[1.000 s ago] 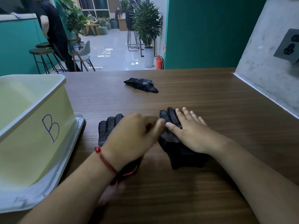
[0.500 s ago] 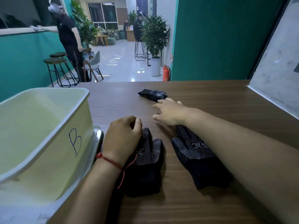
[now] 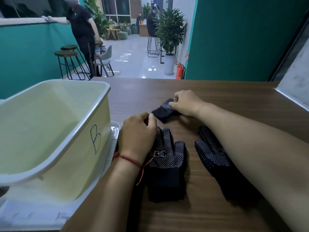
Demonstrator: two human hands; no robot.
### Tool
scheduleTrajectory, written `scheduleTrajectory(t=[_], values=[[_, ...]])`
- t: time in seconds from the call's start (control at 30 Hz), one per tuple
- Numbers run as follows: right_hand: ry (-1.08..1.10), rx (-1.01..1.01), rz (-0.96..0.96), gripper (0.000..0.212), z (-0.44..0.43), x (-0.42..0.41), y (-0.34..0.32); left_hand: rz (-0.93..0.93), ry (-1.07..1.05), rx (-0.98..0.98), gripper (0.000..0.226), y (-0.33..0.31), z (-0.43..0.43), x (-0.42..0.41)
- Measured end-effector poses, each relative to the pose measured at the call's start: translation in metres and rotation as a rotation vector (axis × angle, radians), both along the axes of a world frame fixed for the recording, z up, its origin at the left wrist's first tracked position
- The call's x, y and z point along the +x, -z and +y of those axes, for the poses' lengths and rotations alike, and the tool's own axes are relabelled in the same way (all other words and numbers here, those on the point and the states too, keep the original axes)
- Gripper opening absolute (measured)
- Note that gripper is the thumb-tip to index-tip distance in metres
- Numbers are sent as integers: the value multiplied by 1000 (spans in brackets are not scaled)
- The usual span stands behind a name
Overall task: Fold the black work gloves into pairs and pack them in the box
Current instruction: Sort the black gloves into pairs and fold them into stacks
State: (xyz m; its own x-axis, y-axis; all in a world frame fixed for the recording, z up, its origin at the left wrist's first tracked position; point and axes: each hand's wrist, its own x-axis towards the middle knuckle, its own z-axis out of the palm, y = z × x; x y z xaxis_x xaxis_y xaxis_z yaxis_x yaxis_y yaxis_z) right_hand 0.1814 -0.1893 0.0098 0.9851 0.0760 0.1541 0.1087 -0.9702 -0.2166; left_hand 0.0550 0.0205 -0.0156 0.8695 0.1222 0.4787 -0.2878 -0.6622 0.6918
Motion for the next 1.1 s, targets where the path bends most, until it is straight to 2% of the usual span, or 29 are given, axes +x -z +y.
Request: scheduleTrajectory(t=[0.07,0.1,0.17,0.23,0.33,0.43,0.5,0.63,0.7,0.87,0.97,1.1], values=[[-72,-96,-81,14,6,-13,0,24,-9,-38,40,0,3,1],[-144,-77,-76,11,11,-20,0,35,-8,-54,41,0,4,1],[-276,18,30,11,21,-34,-1,52,1,-66,42,-1,4,2],[-337,0,109,14,27,-48,-2,61,-4,-61,43,-1,3,2],[-333,-92,50,20,21,-66,-10,58,-3,-68,41,1,3,4],[-298,-195,185,26,11,-76,-16,58,1,-95,40,1,4,5],[-274,-223,184,23,7,-79,-13,71,23,-136,37,-2,5,3],[-240,-271,68,8,5,-81,-14,179,102,-286,30,-8,2,-3],[-188,-217,9,4,4,-80,-25,251,177,-447,33,-11,0,-3],[-57,226,-137,15,10,-83,-68,602,512,-928,57,-29,-5,-8],[-105,315,-218,15,20,-97,-83,750,646,-1041,75,-30,-3,-7],[-208,329,-265,12,39,-139,-83,832,750,-1131,93,-32,2,-9]])
